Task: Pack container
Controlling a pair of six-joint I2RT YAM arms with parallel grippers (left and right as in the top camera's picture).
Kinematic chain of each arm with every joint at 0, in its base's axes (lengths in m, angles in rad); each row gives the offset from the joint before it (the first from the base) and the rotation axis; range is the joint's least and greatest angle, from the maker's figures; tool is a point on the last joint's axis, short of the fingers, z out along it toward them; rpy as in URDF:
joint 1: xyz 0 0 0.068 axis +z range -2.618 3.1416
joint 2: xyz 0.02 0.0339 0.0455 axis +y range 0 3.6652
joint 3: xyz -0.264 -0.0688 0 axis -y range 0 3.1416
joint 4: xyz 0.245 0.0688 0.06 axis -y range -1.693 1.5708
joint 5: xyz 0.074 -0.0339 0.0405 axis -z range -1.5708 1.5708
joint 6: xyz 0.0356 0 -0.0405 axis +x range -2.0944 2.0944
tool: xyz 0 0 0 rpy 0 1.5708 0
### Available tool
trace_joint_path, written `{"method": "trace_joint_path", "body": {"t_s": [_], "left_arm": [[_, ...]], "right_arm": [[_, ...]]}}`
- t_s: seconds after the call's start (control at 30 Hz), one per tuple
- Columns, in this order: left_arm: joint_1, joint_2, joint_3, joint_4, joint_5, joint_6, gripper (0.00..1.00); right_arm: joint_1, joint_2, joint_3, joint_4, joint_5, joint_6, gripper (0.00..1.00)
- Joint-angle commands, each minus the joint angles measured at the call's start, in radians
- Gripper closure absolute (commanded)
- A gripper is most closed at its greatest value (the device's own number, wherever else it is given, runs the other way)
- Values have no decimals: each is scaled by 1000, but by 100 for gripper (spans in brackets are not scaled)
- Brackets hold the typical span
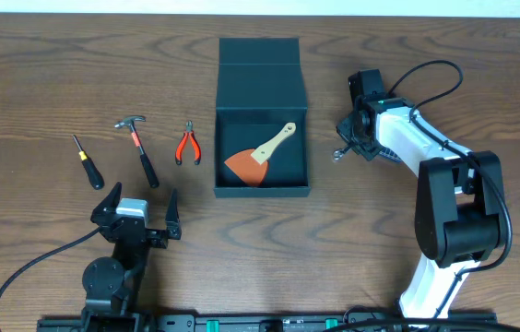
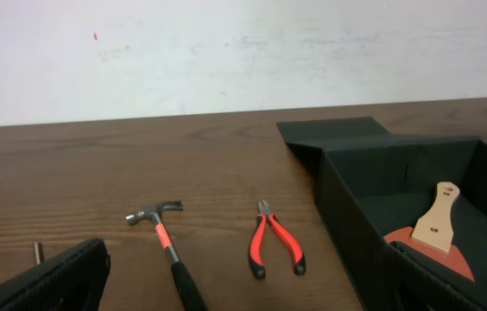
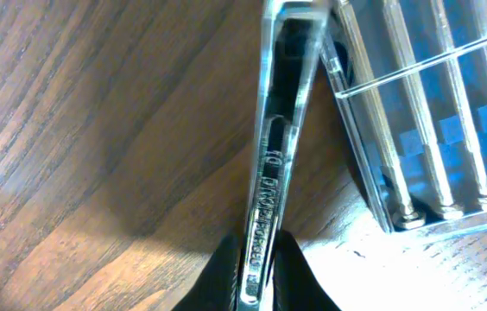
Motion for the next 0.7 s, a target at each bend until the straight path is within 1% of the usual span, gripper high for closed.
{"method": "trace_joint_path", "body": {"t_s": [0.0, 0.2, 0.3, 0.67], "left_arm": [[-1, -6, -21, -27, 21, 10, 1], [-1, -6, -21, -27, 21, 10, 2], [-1, -6, -21, -27, 22, 10, 2], [-1, -6, -21, -27, 21, 10, 2]], "right_arm": [[8, 19, -4, 5, 34, 6, 98], [8, 7, 8, 10, 34, 0, 99], [8, -10, 24, 10, 34, -26, 99], [8, -145, 42, 7, 41, -68, 99]]}}
